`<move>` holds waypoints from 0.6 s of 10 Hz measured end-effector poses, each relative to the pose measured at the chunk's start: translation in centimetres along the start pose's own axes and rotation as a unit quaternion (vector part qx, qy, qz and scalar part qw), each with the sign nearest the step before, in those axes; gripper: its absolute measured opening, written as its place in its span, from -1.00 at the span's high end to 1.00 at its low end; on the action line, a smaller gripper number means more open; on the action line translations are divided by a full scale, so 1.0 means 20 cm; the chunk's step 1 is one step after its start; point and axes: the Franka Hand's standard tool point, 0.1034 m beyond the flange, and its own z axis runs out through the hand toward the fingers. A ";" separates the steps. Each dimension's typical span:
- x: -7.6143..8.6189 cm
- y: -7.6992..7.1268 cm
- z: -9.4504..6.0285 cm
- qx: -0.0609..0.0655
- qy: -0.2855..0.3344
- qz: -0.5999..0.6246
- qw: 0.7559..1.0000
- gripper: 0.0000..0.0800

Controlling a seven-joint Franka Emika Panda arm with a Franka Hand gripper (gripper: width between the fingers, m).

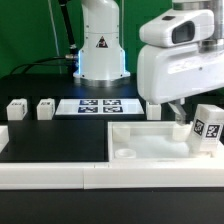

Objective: Assemble square table

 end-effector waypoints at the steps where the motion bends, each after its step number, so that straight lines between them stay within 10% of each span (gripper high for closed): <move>1: 0.02 0.02 -0.02 -0.012 0.002 0.001 1.000 -0.62; 6: 0.01 0.02 0.02 -0.005 -0.004 0.036 0.999 -0.62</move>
Offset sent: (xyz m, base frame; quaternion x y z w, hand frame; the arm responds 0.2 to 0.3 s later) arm 0.0067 -0.0070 -0.0085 0.0338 -0.0249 0.0822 0.9957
